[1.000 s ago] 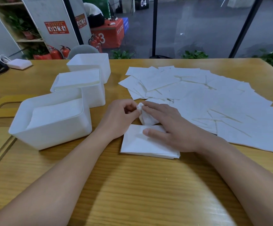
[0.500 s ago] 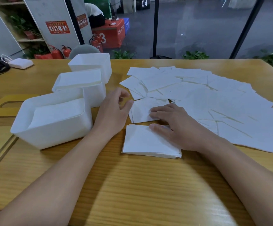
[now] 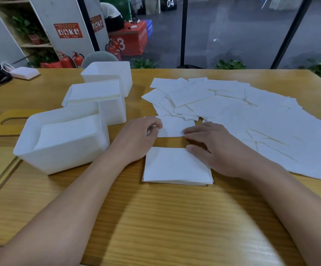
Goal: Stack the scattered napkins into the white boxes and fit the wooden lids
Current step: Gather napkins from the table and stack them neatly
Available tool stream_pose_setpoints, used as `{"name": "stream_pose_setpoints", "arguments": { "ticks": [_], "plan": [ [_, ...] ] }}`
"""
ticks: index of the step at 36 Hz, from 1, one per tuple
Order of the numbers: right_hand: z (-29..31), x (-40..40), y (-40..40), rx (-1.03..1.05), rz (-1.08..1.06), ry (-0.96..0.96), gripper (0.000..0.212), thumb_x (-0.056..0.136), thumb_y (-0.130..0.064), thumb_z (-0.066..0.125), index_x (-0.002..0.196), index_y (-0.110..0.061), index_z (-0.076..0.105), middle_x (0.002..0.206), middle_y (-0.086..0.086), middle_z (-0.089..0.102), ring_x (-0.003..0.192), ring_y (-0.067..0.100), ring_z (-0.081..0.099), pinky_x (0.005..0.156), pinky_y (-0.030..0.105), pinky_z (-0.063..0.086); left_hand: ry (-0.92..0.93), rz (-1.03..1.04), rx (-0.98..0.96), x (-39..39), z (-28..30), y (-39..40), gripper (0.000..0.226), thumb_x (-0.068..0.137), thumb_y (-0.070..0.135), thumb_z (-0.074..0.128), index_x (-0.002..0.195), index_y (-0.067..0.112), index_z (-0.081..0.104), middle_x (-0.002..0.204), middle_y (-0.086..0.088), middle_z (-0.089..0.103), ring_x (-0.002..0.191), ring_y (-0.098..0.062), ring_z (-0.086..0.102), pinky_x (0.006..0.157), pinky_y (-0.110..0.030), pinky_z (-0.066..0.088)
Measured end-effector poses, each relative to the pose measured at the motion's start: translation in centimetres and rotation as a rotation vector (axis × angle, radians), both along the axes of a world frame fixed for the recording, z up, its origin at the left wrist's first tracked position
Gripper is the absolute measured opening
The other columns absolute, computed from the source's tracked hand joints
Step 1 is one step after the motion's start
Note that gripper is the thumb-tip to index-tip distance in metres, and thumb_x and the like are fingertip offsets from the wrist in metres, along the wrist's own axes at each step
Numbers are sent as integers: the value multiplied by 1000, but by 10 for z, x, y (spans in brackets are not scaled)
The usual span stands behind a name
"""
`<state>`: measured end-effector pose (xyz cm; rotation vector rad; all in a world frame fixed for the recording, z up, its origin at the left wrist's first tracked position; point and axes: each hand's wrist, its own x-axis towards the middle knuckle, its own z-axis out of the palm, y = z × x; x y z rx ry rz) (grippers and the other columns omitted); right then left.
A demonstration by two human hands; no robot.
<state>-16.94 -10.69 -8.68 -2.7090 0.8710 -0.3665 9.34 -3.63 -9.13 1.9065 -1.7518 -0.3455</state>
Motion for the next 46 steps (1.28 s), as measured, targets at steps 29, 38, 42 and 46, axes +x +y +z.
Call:
{"name": "stream_pose_setpoints", "arguments": {
  "ticks": [29,38,42,46],
  "plan": [
    [21,0,13,234,-226,-753,8,104,-23,72,98,-26,76,93,-7,75,84,17,68,68,31,49,396,-121,-388,-16,28,12,6,105,24,74,106,26,79,94,9,78,81,-27,69,70,-44,55],
    [29,-15,14,633,-227,-360,19,98,-28,78,115,-29,71,59,4,61,54,17,50,60,29,40,479,-181,48,6,43,19,19,105,21,72,120,32,74,59,-6,34,57,-30,25,59,-28,33],
    [29,-13,15,549,-229,-285,22,95,-30,81,113,-31,69,63,-3,67,51,10,53,59,26,42,343,-228,210,6,39,20,23,103,21,71,119,38,71,59,0,43,56,-24,34,67,-35,38],
    [25,-12,16,438,-241,-167,28,89,-39,86,111,-37,68,70,-7,71,60,5,60,63,27,47,228,-229,258,5,34,19,18,98,22,75,111,35,71,61,2,52,57,-14,46,70,-30,44]
  ]
}}
